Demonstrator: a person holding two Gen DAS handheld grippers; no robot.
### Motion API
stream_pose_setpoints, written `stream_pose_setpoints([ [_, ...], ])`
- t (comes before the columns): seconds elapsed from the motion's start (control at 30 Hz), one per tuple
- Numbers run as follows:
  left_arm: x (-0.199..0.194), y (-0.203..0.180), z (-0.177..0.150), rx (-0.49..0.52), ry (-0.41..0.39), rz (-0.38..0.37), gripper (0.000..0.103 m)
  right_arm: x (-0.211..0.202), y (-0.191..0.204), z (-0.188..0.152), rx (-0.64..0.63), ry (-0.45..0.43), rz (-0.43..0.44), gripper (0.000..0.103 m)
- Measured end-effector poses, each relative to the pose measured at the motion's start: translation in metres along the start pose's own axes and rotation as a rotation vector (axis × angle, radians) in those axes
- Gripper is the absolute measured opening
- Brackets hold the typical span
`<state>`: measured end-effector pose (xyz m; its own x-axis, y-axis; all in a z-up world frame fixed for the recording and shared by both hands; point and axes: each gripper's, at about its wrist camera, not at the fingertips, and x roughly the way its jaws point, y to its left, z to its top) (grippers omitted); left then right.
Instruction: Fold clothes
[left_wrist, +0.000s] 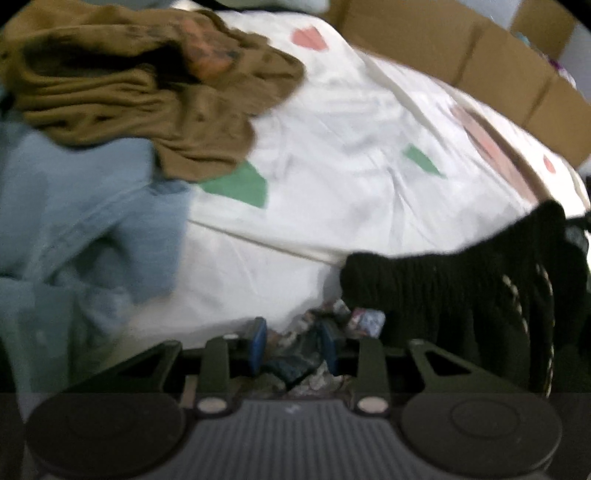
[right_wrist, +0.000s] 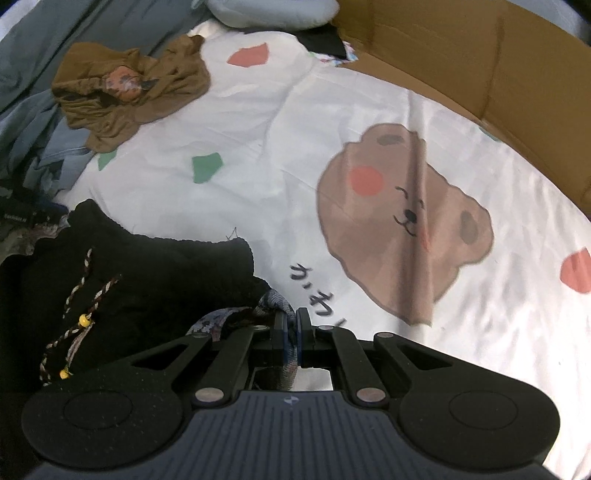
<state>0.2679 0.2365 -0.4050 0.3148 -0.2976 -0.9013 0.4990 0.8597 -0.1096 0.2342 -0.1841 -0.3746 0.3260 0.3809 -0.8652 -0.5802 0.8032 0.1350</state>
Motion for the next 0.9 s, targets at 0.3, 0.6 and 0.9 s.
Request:
stream_pose_setpoints([
  [0.3,0.009,-0.037,0.002,0.174,0.070,-0.006,0.047,-0.004,-0.014,-0.013,0.034,0.006,-0.047,0.001],
  [0.6,0.014,-0.083,-0.001,0.329,0.100,-0.074,0.033,-0.013,-0.039,-0.021,0.094,0.000,-0.104,0.001],
  [0.9,0.022,-0.112,-0.002,0.429,0.045,-0.048,0.031,-0.013,-0.049,-0.036,0.125,0.019,-0.109,0.002],
])
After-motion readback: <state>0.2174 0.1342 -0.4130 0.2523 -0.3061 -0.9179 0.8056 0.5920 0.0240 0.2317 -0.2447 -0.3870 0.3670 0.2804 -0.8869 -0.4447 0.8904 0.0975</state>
